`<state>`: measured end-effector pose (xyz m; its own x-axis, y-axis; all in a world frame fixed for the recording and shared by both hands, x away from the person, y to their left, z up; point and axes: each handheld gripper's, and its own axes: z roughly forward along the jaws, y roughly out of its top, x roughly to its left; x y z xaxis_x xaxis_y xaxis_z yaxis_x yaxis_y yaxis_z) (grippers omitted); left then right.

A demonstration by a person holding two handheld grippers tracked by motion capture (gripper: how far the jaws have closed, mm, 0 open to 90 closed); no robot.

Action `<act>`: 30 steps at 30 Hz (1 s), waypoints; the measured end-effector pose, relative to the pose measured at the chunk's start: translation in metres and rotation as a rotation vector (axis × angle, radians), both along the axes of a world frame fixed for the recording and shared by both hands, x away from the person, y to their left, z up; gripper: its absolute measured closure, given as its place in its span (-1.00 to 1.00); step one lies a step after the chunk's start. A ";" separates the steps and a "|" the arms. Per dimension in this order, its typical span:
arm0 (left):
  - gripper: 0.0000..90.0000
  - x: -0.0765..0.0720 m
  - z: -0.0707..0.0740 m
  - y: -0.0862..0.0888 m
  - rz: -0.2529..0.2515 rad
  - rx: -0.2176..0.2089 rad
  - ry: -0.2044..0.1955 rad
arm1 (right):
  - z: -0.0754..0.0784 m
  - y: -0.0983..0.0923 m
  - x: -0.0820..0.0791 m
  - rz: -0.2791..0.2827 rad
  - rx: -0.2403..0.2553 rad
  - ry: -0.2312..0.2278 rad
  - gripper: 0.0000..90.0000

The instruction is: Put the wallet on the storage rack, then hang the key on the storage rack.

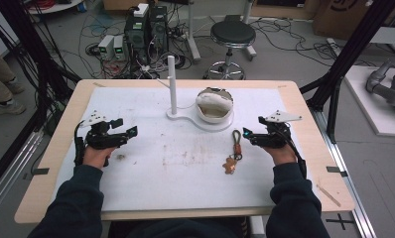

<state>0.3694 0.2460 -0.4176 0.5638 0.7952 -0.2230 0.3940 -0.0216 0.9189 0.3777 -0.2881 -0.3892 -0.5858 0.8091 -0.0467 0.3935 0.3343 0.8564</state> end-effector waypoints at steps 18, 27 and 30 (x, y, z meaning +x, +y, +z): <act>-0.53 0.002 -0.001 0.000 -0.004 -0.008 0.001 | -0.012 -0.005 -0.008 -0.027 0.036 0.051 -0.34; -0.51 0.001 -0.002 -0.002 0.002 0.036 -0.020 | -0.024 0.000 -0.009 -0.040 -0.008 0.147 0.13; -0.49 0.004 -0.005 -0.003 0.004 0.063 -0.038 | -0.031 0.000 -0.009 -0.009 -0.027 0.179 0.34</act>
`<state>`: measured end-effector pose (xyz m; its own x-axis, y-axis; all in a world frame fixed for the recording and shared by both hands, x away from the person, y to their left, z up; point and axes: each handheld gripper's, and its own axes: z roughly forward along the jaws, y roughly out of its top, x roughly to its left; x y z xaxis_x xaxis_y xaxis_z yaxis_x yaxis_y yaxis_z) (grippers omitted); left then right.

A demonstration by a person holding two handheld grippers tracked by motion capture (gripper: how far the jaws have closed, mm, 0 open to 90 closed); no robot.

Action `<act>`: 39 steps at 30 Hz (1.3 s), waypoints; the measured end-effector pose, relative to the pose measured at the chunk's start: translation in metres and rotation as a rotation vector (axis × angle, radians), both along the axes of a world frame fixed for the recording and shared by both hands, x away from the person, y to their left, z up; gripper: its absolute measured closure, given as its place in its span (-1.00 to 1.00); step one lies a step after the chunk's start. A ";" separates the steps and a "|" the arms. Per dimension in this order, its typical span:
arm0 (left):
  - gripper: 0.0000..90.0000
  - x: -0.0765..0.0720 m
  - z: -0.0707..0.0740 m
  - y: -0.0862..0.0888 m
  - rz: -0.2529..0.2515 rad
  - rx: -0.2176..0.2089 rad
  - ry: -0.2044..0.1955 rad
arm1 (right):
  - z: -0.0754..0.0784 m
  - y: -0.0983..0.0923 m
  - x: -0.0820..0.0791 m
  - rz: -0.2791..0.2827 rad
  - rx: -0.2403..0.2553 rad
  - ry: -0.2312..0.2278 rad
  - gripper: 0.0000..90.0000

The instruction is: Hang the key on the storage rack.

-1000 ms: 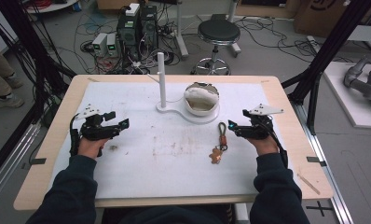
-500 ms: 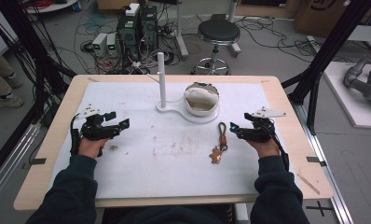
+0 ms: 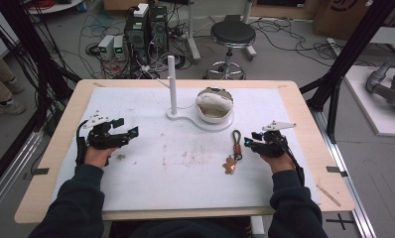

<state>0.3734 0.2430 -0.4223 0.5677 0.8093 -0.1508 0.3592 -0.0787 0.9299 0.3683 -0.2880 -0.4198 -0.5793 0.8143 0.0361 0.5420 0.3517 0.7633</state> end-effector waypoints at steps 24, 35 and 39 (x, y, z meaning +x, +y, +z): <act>-0.49 0.002 -0.004 -0.003 -0.014 0.007 0.063 | -0.019 0.047 0.003 0.057 -0.160 0.114 0.47; -0.49 0.002 -0.004 -0.003 -0.011 0.013 0.067 | -0.015 0.046 0.002 0.131 -0.122 0.131 0.73; -0.49 0.002 -0.004 -0.002 -0.006 0.007 0.067 | -0.002 0.044 -0.002 0.177 -0.016 0.033 0.73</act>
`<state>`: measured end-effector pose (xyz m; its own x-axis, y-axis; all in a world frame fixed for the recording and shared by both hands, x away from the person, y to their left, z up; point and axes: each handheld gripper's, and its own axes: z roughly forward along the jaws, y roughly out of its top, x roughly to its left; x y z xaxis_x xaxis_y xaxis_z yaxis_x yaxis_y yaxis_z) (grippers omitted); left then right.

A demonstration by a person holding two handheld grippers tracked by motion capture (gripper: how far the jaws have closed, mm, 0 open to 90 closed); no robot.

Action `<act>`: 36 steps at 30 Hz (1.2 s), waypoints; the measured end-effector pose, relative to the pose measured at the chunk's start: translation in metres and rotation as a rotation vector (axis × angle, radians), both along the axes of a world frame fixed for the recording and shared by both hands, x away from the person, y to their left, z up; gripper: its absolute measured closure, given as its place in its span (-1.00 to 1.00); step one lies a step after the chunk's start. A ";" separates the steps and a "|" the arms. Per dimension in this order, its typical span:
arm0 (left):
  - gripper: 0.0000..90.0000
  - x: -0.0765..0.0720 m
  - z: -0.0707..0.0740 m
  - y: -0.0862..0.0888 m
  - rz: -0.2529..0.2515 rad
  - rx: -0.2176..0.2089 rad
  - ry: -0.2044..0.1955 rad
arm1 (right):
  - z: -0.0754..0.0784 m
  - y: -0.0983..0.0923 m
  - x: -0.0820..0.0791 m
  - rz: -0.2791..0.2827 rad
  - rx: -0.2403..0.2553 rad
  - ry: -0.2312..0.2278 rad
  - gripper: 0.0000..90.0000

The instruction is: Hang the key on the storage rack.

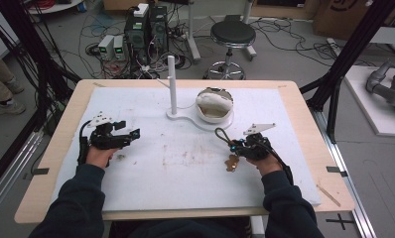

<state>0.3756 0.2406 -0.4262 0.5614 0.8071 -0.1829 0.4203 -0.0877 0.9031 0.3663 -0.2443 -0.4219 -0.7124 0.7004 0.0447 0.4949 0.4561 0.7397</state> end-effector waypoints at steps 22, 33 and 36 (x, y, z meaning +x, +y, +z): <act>-0.47 0.000 0.001 0.002 0.010 -0.012 -0.010 | 0.076 0.084 0.027 0.127 0.203 -0.293 0.73; -0.47 -0.001 0.002 0.003 0.002 -0.022 -0.010 | 0.099 0.137 0.062 0.127 0.219 -0.318 0.73; -0.47 -0.001 0.002 0.003 0.001 -0.022 -0.010 | 0.098 0.145 0.069 0.103 0.217 -0.316 0.73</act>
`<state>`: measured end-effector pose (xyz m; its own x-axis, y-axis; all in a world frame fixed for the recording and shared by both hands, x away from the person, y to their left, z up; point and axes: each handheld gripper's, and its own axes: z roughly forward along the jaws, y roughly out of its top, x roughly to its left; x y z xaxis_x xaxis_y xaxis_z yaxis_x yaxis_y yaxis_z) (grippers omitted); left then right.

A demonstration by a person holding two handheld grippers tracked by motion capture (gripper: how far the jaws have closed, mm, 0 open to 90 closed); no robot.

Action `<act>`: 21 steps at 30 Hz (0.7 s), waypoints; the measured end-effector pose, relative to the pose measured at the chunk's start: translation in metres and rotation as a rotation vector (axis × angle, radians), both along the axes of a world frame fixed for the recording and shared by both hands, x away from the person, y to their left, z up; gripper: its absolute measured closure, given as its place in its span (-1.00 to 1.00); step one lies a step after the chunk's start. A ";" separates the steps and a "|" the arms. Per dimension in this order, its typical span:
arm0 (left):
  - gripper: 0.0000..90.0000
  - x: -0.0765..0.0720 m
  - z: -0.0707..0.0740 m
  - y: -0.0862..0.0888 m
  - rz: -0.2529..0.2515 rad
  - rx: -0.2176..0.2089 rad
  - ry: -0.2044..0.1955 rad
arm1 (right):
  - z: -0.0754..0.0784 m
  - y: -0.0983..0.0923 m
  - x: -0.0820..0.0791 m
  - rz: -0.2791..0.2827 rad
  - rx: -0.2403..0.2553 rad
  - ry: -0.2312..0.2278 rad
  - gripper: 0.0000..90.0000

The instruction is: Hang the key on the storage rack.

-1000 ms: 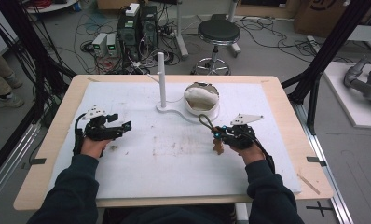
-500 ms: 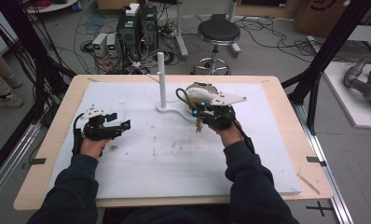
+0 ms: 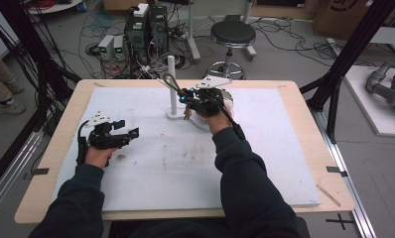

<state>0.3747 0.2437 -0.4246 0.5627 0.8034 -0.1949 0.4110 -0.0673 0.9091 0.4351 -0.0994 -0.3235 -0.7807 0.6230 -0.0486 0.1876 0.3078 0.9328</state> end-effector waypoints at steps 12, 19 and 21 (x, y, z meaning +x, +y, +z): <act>-0.47 0.000 0.000 0.000 -0.003 -0.008 -0.004 | -0.016 0.010 0.018 -0.074 -0.050 0.060 0.69; -0.47 -0.001 0.001 0.001 0.001 -0.010 -0.013 | -0.011 -0.004 0.012 -0.070 -0.061 0.055 0.35; -0.47 -0.002 0.002 0.001 0.003 -0.014 -0.014 | -0.009 -0.012 0.009 -0.073 -0.075 0.047 0.31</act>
<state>0.3732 0.2451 -0.4228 0.5634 0.8021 -0.1979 0.3980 -0.0537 0.9158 0.4445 -0.1119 -0.3323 -0.7360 0.6742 -0.0612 0.2553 0.3602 0.8973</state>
